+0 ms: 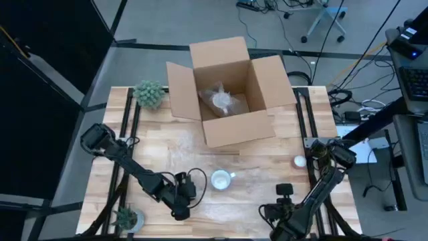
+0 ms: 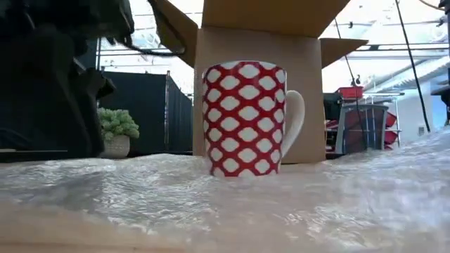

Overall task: Wrap mug
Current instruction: Wrap the red mug with bubble wrap

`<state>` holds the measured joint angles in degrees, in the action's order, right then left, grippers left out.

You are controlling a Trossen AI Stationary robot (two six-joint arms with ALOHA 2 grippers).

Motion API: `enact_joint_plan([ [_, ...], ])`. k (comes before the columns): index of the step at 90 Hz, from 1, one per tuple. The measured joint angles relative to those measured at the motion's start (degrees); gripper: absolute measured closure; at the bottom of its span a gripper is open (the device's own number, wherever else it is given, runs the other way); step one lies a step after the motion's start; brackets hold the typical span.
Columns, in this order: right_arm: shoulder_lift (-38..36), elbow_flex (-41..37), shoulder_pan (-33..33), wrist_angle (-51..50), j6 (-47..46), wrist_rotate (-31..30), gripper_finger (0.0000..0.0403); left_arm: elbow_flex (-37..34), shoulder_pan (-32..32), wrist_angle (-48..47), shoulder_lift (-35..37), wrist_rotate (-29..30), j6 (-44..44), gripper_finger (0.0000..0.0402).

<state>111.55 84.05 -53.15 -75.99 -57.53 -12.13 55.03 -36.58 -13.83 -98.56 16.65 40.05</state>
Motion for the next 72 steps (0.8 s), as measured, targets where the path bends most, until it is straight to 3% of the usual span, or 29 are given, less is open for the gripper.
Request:
enact_joint_plan([
  [22, -6.42, 0.0, 2.91, 3.17, -4.26, -22.61, 0.0403, 0.48, -0.22, -1.54, 5.05, 1.04, -1.88, 0.032],
  [36, -9.11, 0.04, 7.39, 12.07, 2.9, -35.03, 0.0403, 0.48, -0.17, -4.75, 8.18, 6.3, -3.38, 0.032],
  [60, -7.35, 0.07, 20.07, 35.12, 26.23, -35.76, 0.0403, 0.48, 1.86, -3.57, 10.6, 11.99, -8.45, 0.032],
  [72, -5.9, 0.07, 25.08, 42.77, 32.21, -33.77, 0.0403, 0.48, 3.62, -0.26, 10.58, 12.36, -12.61, 0.032],
])
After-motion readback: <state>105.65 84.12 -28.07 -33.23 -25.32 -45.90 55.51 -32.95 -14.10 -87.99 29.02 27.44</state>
